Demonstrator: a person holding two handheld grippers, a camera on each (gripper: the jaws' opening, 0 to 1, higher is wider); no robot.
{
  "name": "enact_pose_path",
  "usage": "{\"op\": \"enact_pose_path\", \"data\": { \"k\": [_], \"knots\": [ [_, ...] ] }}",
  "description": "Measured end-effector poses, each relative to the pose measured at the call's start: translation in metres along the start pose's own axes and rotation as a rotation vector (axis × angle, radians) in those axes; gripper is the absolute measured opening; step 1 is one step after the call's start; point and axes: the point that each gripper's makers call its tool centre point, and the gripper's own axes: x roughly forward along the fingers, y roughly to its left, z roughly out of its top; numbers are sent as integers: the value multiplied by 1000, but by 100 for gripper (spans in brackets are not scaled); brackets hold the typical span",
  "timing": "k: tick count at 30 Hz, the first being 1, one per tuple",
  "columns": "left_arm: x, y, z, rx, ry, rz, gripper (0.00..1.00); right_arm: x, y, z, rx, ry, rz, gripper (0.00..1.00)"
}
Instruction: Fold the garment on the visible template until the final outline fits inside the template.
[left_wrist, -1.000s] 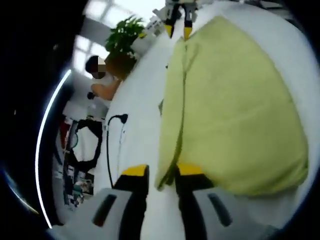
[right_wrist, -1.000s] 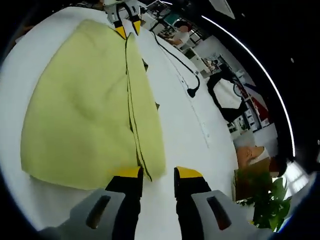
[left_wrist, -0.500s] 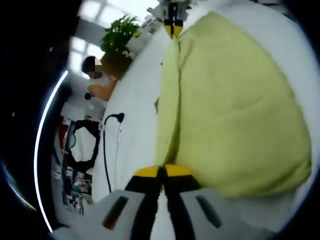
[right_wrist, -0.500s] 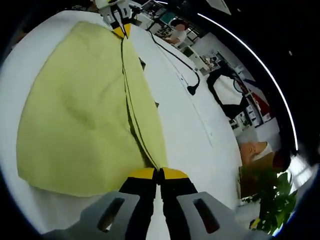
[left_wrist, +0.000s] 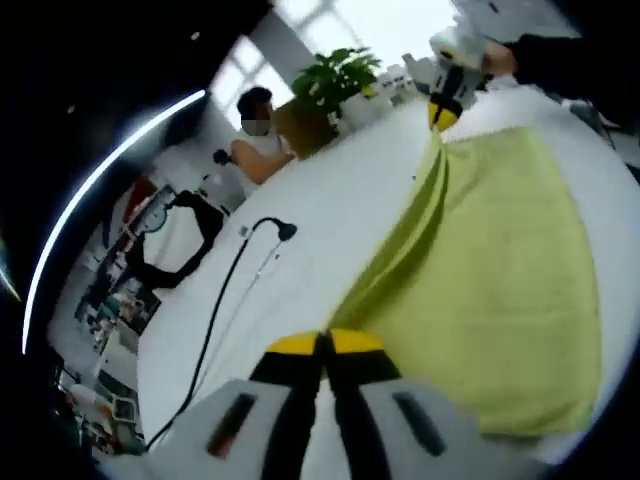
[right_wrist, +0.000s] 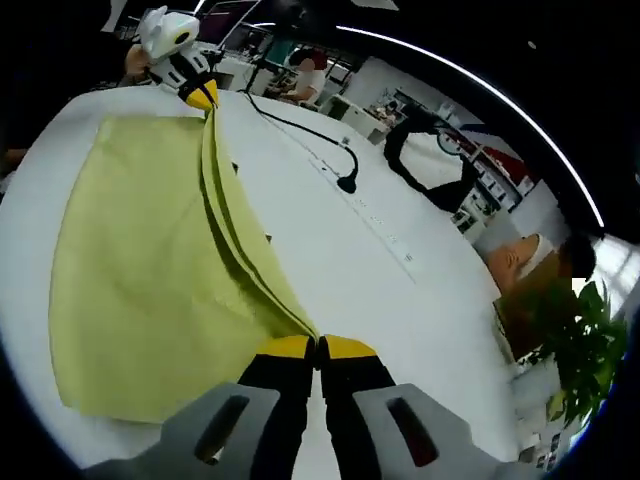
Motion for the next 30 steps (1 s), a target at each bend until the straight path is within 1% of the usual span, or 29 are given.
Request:
{"op": "enact_pose_path", "data": {
  "k": [2, 5, 8, 9, 10, 11, 12, 13, 14, 15, 17, 20, 21, 23, 24, 25, 26, 27, 28, 29, 30],
  "knots": [
    [3, 5, -2, -101, -5, 2, 2, 5, -5, 1, 43, -2, 4, 0],
    [9, 14, -6, -204, -16, 6, 2, 11, -9, 0, 87, -3, 11, 0],
    [15, 19, -11, -200, -4, 15, 2, 17, -11, 0, 138, -6, 14, 0],
    [17, 20, -13, -200, 0, 19, 3, 19, -12, 0, 171, -13, 12, 0],
    [21, 24, -17, -184, 11, 35, 4, 22, -13, 0, 203, -16, 7, 0],
    [22, 29, -20, -164, 19, 52, 3, 24, -12, -3, 219, -4, 8, 0],
    [24, 30, -23, -191, 23, 52, 3, 28, -13, -4, 223, 6, 9, 0],
    [26, 32, -27, -253, 28, 55, 2, 30, -12, -6, 239, 14, 11, 0],
    [26, 36, -29, -257, 36, 80, 1, 31, -12, -8, 249, 24, 7, 0],
    [26, 39, -30, -250, 35, 87, 1, 34, -10, -7, 245, 27, 8, 0],
    [26, 35, -34, -241, 48, 73, 1, 35, -5, -6, 232, 40, 10, 0],
    [25, 31, -37, -225, 64, 68, 1, 43, -17, -7, 230, 58, 6, 0],
    [25, 30, -37, -225, 67, 66, 1, 44, -19, -8, 231, 60, 4, 0],
    [24, 29, -38, -230, 72, 72, 1, 40, -12, -8, 235, 63, -3, 1],
    [23, 29, -38, -239, 73, 74, 1, 40, -13, -8, 236, 64, -4, 1],
    [23, 30, -38, -260, 70, 81, 1, 40, -16, -8, 246, 63, -10, 1],
    [21, 30, -37, -293, 61, 89, 1, 39, -16, -9, 274, 66, -24, 1],
    [17, 32, -34, -377, 36, 123, 1, 36, -17, -8, 278, 65, -47, 3],
    [16, 33, -33, -447, 16, 140, 1, 35, -24, -8, 279, 60, -87, 6],
    [14, 30, -34, -501, 25, 132, 1, 34, -30, -10, 277, 66, -114, 9],
    [13, 31, -35, -527, 26, 139, 1, 33, -31, -11, 278, 72, -119, 11]
  ]
}}
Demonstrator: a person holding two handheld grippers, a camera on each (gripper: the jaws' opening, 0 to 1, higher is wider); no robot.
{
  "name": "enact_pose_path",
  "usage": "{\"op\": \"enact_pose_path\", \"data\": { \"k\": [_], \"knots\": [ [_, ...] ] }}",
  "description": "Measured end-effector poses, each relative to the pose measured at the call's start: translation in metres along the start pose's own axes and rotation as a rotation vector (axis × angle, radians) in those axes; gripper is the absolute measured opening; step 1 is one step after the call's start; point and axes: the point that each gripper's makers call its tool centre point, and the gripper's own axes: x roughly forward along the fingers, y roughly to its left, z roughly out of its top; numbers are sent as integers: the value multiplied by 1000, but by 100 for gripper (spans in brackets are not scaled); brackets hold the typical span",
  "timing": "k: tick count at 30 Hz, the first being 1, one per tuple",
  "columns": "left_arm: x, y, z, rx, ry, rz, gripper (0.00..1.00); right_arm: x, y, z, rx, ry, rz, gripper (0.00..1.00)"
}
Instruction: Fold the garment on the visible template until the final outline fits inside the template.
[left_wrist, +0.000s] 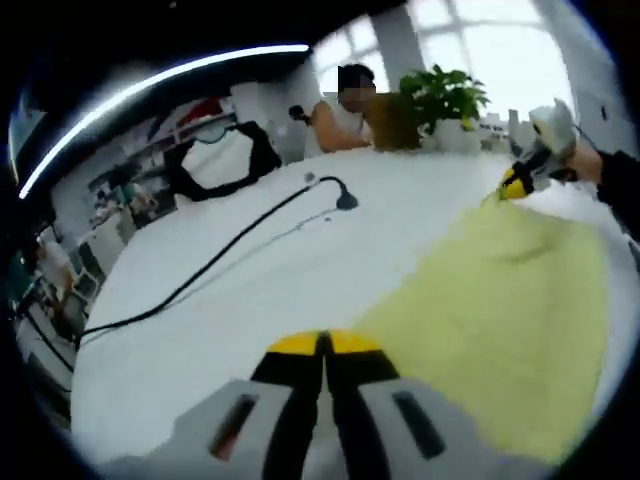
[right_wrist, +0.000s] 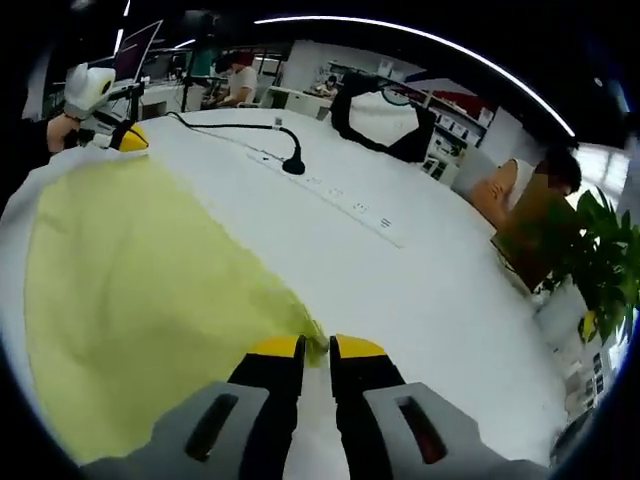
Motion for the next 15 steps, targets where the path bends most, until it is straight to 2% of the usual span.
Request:
{"op": "enact_pose_path", "data": {
  "k": [2, 3, 4, 5, 6, 8, 10, 12, 13, 14, 15],
  "knots": [
    [-3, 2, -1, 65, 9, 22, 1, -5, -3, -2, -8, 11, -36, 11],
    [-4, 2, 0, 132, 8, 21, 2, -9, -12, -2, 0, 7, -88, 13],
    [-4, -2, 0, 158, 7, 6, 2, -12, -17, -3, 7, 11, -120, 14],
    [-6, -4, -2, 128, 9, 1, 2, -18, -25, -8, 13, 40, -183, 14],
    [-7, -5, -3, 117, 8, -1, 2, -20, -27, -6, -6, 25, -199, 15],
    [-10, -7, -3, 103, 13, -4, 4, -22, -23, -3, -12, -4, -182, 18],
    [-15, -8, 0, 113, -4, 7, 5, -27, -20, -1, 37, -30, -173, 19],
    [-20, -10, 4, 85, -23, 2, 8, -31, -15, 4, 43, -66, -154, 20],
    [-21, -12, 2, 84, -13, -6, 9, -32, -10, 8, 62, -94, -128, 21],
    [-26, -15, -1, 105, 21, -21, 10, -35, -1, 12, 135, -131, -75, 21],
    [-29, -18, 1, 99, -3, -29, 13, -38, -1, 13, 187, -147, -69, 21]
  ]
}}
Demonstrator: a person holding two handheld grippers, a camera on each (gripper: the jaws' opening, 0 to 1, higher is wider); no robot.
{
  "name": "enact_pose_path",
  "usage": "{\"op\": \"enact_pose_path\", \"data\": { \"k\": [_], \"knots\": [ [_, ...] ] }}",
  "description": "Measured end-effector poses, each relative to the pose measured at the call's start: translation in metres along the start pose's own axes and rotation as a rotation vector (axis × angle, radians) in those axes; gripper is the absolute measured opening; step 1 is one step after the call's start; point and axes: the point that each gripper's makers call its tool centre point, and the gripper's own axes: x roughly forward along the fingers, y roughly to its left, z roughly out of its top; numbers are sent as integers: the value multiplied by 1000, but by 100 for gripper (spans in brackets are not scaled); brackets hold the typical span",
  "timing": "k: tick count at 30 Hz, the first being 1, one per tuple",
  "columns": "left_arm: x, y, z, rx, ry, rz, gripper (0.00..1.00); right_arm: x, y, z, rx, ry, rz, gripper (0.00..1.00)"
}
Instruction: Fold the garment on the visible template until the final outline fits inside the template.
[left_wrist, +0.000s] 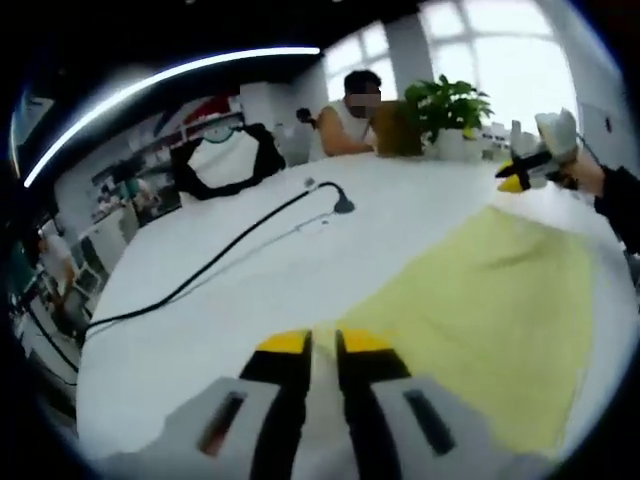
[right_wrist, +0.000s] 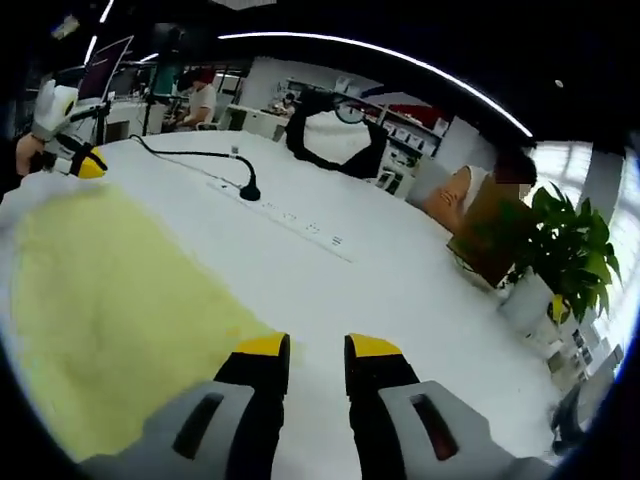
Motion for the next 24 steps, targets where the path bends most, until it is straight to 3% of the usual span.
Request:
{"op": "enact_pose_path", "data": {
  "k": [1, 2, 11, 14, 24],
  "knots": [
    [-1, -2, 1, -7, -10, -11, 16, -3, -1, 1, 19, -7, -7, 21],
    [-4, -10, 2, -49, -15, -43, 18, -5, -5, 1, -24, 8, -17, 21],
    [-29, -15, 9, -55, -51, -33, 26, -19, 2, 6, -35, -61, -1, 30],
    [-39, -11, 21, -111, -120, -17, 25, -22, 7, 4, -21, -75, 22, 30],
    [-64, -24, 16, -100, -117, -8, 28, -48, 8, 3, -6, -111, 10, 33]
  ]
}}
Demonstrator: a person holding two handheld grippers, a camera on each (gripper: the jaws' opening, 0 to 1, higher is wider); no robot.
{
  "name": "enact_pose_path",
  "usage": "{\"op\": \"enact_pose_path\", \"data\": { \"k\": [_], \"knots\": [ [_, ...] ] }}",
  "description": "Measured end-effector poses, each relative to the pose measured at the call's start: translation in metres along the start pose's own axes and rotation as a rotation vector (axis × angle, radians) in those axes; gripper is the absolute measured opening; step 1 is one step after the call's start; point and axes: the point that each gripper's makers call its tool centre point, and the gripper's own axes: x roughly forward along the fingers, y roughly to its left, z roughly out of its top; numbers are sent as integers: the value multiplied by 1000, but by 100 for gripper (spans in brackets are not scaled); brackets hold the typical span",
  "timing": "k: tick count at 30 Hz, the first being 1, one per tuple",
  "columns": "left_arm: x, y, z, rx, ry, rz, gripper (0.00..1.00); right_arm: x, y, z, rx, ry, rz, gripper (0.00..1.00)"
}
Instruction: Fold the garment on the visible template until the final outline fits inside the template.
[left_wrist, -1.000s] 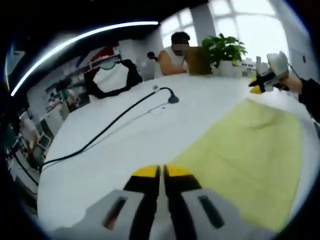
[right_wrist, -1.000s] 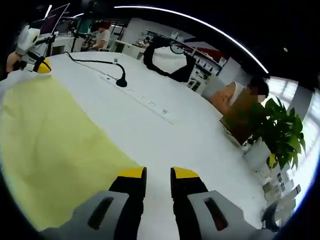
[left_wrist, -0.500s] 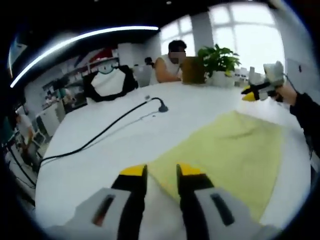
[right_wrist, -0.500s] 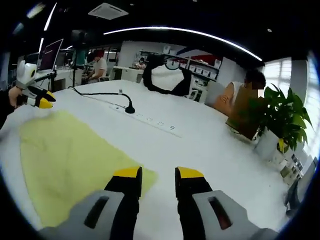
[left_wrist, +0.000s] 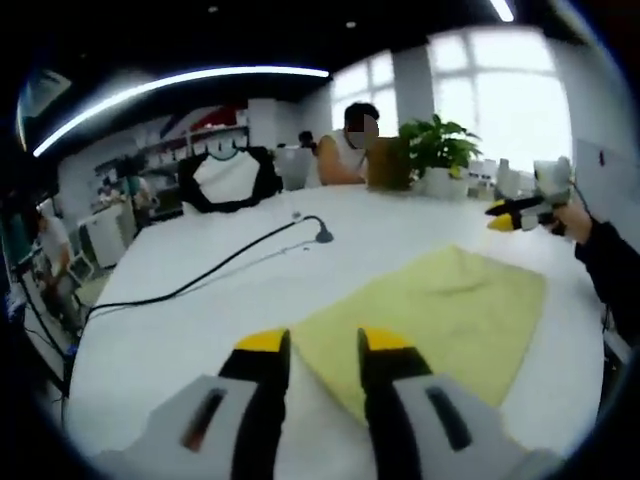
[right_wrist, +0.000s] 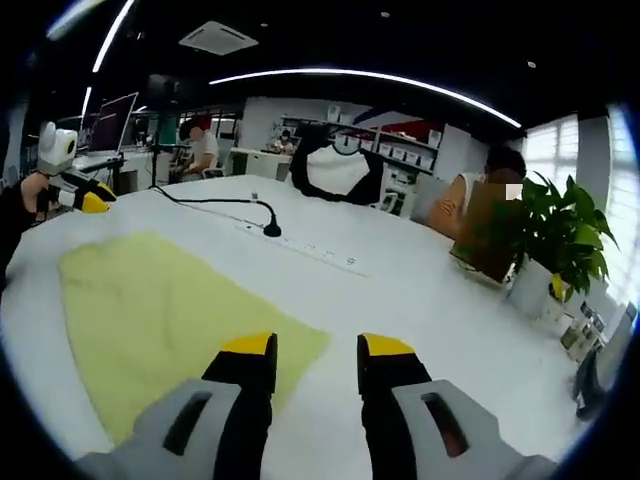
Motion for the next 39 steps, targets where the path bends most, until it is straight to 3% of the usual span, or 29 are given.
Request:
{"op": "enact_pose_path", "data": {
  "k": [7, 10, 19, 25, 33, 36, 39],
  "knots": [
    [-17, -12, -5, 30, -7, -5, 29, -14, 5, -6, 16, -19, 1, 35],
    [-26, -20, 4, -50, -73, -51, 29, -18, 8, -10, 13, -19, 3, 35],
    [-48, -30, 0, -38, -101, -44, 30, -33, 15, -20, 21, -27, 14, 37],
    [-59, -34, -31, -37, -59, 14, 30, -48, 25, -32, 48, -26, 35, 37],
    [-70, -47, -62, -87, -49, 9, 29, -68, 31, -40, 63, -26, 52, 36],
    [-69, -51, -66, -141, -41, -40, 29, -70, 38, -44, 68, -20, 68, 36],
    [-75, -45, -62, -113, -53, 4, 28, -73, 45, -50, 81, -10, 81, 38]
  ]
}}
